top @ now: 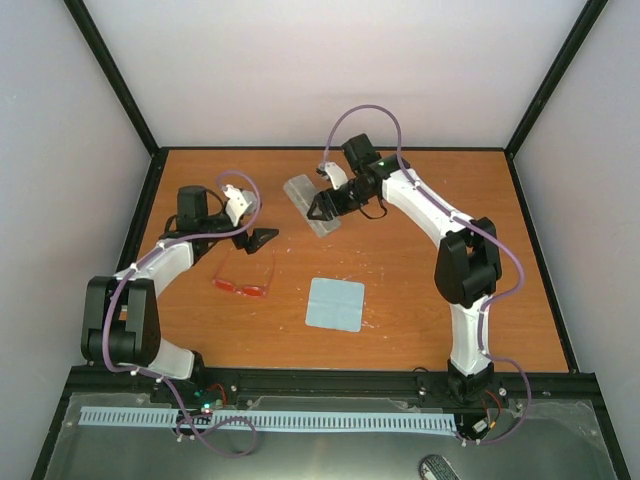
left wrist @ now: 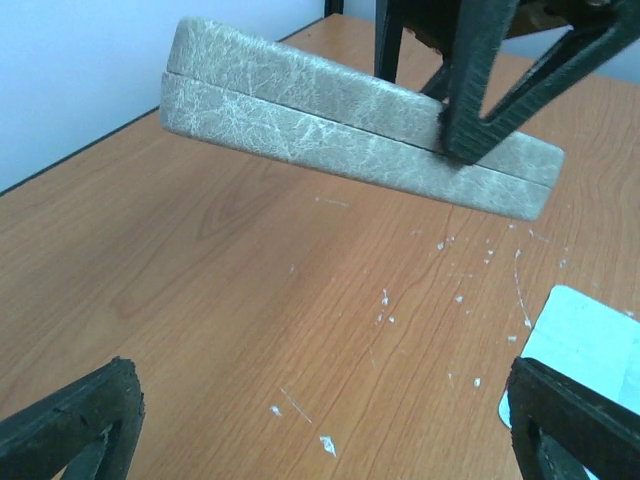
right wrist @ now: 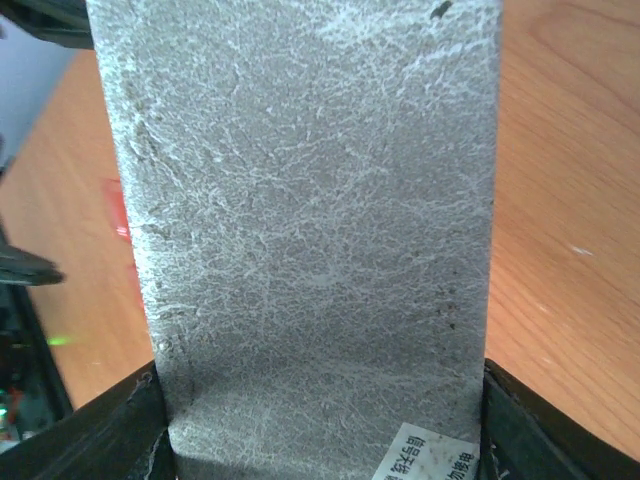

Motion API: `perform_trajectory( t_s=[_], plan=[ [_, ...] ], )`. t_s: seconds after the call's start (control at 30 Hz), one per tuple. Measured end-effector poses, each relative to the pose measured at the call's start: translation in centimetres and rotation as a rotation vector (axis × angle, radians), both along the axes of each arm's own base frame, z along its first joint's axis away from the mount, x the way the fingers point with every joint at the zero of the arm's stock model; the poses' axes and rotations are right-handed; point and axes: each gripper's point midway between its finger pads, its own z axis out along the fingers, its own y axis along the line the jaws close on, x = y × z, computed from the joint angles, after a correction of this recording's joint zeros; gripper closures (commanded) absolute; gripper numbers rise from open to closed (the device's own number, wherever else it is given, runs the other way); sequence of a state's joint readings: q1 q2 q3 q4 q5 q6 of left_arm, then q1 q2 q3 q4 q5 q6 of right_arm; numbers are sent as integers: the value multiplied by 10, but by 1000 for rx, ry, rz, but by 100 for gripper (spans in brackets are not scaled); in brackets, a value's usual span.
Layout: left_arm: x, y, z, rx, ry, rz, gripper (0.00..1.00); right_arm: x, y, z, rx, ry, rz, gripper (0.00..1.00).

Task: Organize the sunglasses
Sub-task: Open the sunglasses case.

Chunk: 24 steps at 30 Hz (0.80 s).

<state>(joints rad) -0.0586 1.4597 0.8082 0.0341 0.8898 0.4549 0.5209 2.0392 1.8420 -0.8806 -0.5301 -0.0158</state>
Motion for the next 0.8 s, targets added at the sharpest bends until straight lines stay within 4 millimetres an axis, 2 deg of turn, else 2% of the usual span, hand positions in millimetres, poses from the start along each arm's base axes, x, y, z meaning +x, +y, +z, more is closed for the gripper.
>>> perform_trajectory(
  t_s=[0.1,0.3,0.4,0.8],
  plan=[
    [4,-3,7,-33,7,6,1,-4,11,13,80,18,22,87],
    [17,-8,25,-111,22,10,1,-16,16,5,120,88,33,88],
    [20,-10,30,-143,29,11,1,-18,20,7,140,99,38,88],
    [25,-27,26,-189,67,-13,1,-34,37,12,173,129,77,89]
  ],
)
